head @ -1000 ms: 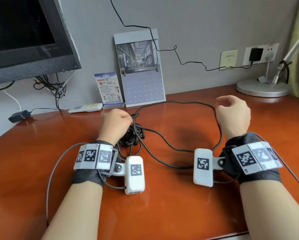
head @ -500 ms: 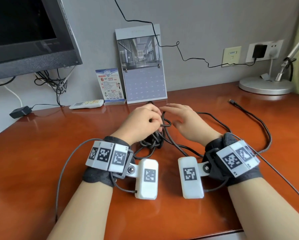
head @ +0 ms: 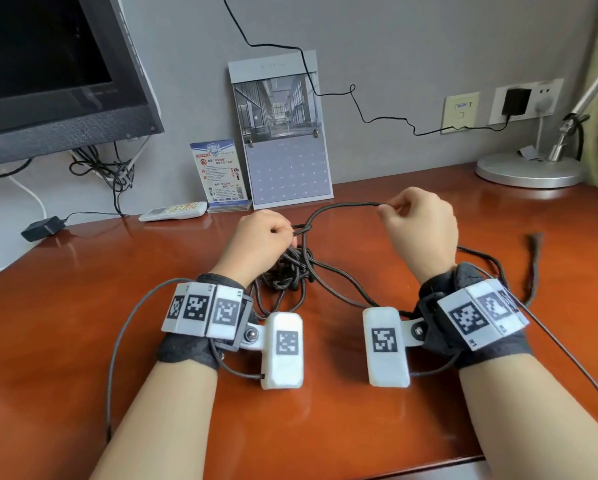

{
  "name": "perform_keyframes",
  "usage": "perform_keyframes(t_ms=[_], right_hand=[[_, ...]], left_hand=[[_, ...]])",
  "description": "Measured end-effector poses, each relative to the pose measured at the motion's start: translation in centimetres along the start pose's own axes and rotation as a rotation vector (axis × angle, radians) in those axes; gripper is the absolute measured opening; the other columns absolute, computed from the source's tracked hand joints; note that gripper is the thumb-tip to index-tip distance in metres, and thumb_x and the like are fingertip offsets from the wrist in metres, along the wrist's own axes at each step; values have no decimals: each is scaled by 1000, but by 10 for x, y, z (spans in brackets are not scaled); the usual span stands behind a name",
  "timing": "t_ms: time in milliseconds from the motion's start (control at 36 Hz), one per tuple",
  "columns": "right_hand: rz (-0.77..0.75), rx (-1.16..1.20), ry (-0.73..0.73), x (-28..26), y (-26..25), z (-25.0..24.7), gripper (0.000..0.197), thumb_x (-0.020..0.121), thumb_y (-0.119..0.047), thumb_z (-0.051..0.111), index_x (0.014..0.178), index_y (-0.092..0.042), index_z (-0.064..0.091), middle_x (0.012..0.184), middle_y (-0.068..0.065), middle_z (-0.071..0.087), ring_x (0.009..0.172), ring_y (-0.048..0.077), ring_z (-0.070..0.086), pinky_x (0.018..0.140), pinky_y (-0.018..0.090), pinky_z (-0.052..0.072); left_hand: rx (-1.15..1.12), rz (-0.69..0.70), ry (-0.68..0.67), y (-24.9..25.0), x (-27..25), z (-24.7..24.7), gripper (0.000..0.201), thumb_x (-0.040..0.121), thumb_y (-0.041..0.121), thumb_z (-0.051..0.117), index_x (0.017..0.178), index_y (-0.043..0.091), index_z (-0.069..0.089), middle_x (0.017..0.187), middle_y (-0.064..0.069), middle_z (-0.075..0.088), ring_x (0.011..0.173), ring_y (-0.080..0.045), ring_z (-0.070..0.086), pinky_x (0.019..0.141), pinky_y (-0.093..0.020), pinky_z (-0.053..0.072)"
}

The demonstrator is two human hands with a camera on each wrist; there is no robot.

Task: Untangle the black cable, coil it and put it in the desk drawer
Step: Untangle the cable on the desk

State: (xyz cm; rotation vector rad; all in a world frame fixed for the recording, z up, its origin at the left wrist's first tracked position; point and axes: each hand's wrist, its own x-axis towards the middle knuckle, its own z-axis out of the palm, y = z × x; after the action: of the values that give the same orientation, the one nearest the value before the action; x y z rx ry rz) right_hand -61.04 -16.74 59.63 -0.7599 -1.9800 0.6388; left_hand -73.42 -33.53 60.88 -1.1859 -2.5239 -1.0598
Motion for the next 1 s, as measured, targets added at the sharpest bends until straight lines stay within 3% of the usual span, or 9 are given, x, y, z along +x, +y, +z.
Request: perform_keyframes(t_ms=[83,194,417,611,694,806,861,917,1000], right_hand=[[127,37,108,7,8,-10,9,86,-24,58,81,-17,61,94,9,68,95,33,59,76,31,40],[279,95,189,16,24,-23,14,87,-23,55,89,-13,64,99,9,67,99,30,58,76,26,36],[371,152,242,17,27,-22,12,88,-20,54,92,-12,63,100,6,65,95,26,58,74,23,33],[400,121,269,19,34,-28,9,88,-21,53,91,-17,61,109,6,63,100,30,58,82,31,39],[350,110,297,18,30,-26,15,90,-18,50,98,-17,62,114,6,59,102,29,56,81,31,36],[222,121,285,15,18,-20,28,87,-9,46,110,-13,61,118,9,54,105,27,52,78,25,32],[132,129,217,12,12,-14,40,84,-5,46,123,-9,55,125,14,47,112,30,48,85,26,34],[50,119,130,8,4,-7,54,81,-4,51,135,-7,46,135,16,38,121,31,41,97,29,31],[-108,33,1,2,-6,2,66,77,-5,58,140,-11,41,145,17,27,130,33,30,109,38,26]], left_hand=[[57,-59,48,-10,3,-2,32,86,8,47,64,8,71,76,25,54,90,-14,57,77,-22,42],[56,-257,153,-23,3,-11,37,82,12,47,52,26,62,78,10,66,98,-26,58,85,-35,48],[193,-446,249,-29,0,-21,24,87,20,50,83,25,73,105,-3,68,96,-29,56,75,-30,39],[251,-474,296,-30,-2,-24,27,89,19,49,93,23,75,106,-8,67,95,-30,55,72,-31,35],[229,-443,299,-30,-3,-22,29,88,15,47,86,20,75,96,-7,69,90,-31,58,69,-31,38],[141,-281,221,-32,1,-18,31,85,10,48,63,24,66,92,1,69,89,-24,59,72,-26,38],[139,-187,158,-28,2,-16,34,85,8,50,58,24,63,91,7,66,92,-19,58,76,-24,38],[162,-95,104,-22,1,-14,29,84,6,52,63,14,69,94,6,66,92,-17,58,76,-24,39],[218,40,32,-11,-1,-10,25,84,7,52,70,6,73,98,8,66,85,-11,56,75,-27,42]])
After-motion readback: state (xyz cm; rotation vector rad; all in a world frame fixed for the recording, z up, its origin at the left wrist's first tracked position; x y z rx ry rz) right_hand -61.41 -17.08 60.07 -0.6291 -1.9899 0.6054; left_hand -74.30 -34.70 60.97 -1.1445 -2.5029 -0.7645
